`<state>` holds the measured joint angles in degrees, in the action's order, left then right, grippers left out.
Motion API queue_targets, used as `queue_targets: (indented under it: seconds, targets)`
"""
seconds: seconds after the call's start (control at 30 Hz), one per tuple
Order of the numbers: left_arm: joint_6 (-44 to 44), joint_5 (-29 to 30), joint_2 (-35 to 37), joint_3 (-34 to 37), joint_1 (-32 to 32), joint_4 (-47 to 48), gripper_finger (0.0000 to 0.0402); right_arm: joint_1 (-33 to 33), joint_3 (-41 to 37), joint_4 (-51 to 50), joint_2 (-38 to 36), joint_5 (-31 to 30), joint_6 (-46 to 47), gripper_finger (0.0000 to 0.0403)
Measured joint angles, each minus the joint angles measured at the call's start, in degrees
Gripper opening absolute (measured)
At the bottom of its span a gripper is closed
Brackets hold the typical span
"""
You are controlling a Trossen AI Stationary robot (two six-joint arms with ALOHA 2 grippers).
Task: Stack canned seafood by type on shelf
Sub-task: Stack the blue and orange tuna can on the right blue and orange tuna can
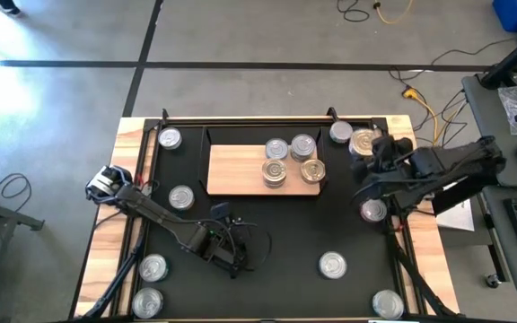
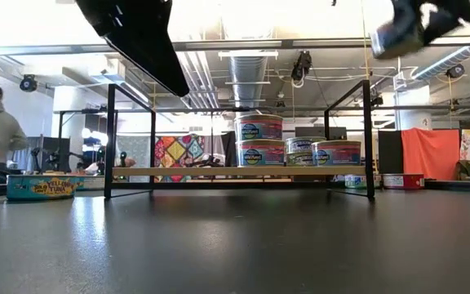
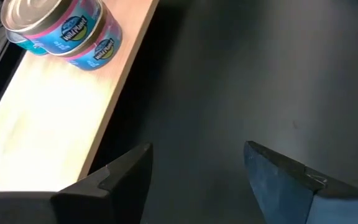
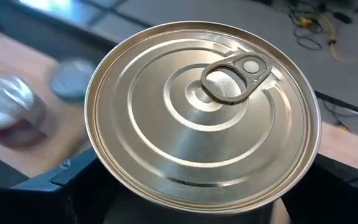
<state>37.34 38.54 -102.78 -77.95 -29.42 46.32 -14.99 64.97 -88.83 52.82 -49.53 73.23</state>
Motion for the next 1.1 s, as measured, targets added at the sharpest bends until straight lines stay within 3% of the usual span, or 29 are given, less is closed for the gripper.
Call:
queue_targets:
  seconds: [0.13,0.33,0.57,0.73,0.9,1.1]
  targets:
    - [0.9,0.0,0.0,0.0,-0.5,0.0,0.0235,0.0,-11.4,6.4,-5.5,4.9,2.0,0.0356]
    - [2.4,0.0,0.0,0.0,-1.1,0.0,0.0235,0.1,-27.3,25.1,-13.2,7.6,1.8,0.0356]
    - [2.7,-0.5,0.0,0.0,-1.6,0.0,0.0235,0.1,-40.7,38.8,-14.9,9.4,4.3,0.0356]
    - [4.5,-0.6,0.0,0.0,-1.7,0.0,0.0235,0.7,-46.0,48.1,-14.5,9.3,5.3,0.0356]
    - [5.2,-1.5,0.0,0.0,-1.7,0.0,0.0235,5.2,-48.1,48.4,-14.7,9.1,5.2,0.0356]
    - [5.4,-2.0,0.0,0.0,-1.7,0.0,0.0235,13.0,-49.3,60.8,-14.5,14.8,-8.9,0.0356]
